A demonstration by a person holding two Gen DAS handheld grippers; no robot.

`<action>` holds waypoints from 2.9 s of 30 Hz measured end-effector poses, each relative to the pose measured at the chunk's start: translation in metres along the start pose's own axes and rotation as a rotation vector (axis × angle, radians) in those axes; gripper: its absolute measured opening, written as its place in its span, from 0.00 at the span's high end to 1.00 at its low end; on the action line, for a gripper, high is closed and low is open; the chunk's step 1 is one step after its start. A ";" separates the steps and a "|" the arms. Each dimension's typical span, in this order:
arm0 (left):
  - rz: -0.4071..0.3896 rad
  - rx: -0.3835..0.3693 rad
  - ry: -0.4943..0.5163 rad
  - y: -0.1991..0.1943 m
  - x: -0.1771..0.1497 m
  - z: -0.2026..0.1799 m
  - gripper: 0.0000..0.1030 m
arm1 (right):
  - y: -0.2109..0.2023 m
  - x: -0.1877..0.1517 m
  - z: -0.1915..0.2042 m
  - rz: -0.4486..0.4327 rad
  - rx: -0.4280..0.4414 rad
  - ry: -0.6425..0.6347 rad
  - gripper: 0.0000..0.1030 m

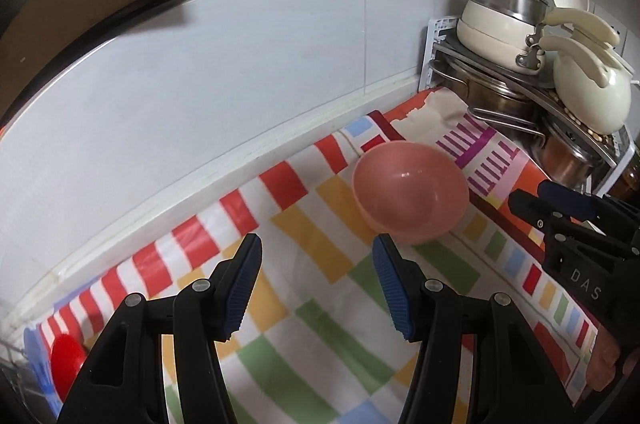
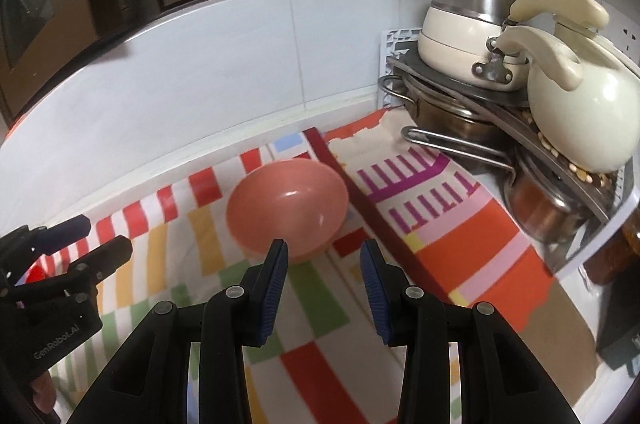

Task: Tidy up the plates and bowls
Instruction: 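Move both grippers to the pink bowl on the cloth, then close both grippers on the rim of the pink bowl, then lift the pink bowl with both grippers and carry it over the white bowl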

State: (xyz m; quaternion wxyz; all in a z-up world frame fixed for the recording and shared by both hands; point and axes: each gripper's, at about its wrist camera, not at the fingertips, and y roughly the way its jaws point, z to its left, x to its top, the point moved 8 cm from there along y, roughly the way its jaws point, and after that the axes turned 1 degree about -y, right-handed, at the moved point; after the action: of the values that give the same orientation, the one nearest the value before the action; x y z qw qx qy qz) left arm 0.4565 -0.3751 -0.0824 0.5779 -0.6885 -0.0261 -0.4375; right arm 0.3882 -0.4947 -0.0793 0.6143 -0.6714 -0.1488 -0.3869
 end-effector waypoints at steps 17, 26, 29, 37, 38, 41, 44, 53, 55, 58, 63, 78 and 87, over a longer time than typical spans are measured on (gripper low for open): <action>0.078 -0.013 0.064 0.091 0.030 -0.029 0.45 | 0.076 0.011 -0.020 0.087 0.019 0.032 0.62; 0.127 -0.018 0.074 0.128 0.027 -0.034 0.51 | 0.106 0.012 -0.012 0.129 0.029 0.015 0.63; 0.149 -0.018 0.071 0.139 0.024 -0.035 0.55 | 0.112 0.009 -0.010 0.144 0.034 0.015 0.64; 0.185 -0.025 0.063 0.156 0.018 -0.037 0.69 | 0.128 0.003 -0.008 0.181 0.043 0.016 0.73; 0.188 -0.026 0.061 0.157 0.018 -0.037 0.70 | 0.130 0.002 -0.008 0.186 0.045 0.017 0.76; 0.193 -0.043 0.049 0.159 0.019 -0.039 0.75 | 0.133 0.001 -0.009 0.194 0.036 0.014 0.82; 0.203 -0.068 0.043 0.161 0.019 -0.042 0.85 | 0.134 0.001 -0.010 0.200 0.039 0.023 0.83; 0.170 -0.028 0.068 0.154 0.023 -0.044 0.89 | 0.133 0.001 -0.012 0.212 0.036 0.039 0.87; 0.173 -0.033 0.058 0.150 0.022 -0.042 0.89 | 0.130 0.002 -0.011 0.208 0.034 0.038 0.87; 0.167 -0.035 0.048 0.141 0.023 -0.041 0.89 | 0.123 0.004 -0.009 0.202 0.030 0.035 0.87; 0.150 -0.040 0.035 0.122 0.023 -0.039 0.89 | 0.105 0.006 -0.006 0.184 0.029 0.027 0.87; 0.113 -0.052 -0.024 0.046 0.005 -0.031 0.89 | 0.036 0.006 0.012 0.119 0.037 -0.016 0.87; 0.085 -0.061 -0.067 -0.005 -0.016 -0.024 0.89 | -0.008 -0.006 0.027 0.092 0.043 -0.033 0.87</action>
State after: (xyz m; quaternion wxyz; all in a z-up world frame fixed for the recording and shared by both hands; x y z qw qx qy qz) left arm 0.4299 -0.3852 -0.0900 0.5733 -0.7207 -0.0029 -0.3898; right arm 0.3884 -0.4663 -0.0765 0.6432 -0.6706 -0.1362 -0.3436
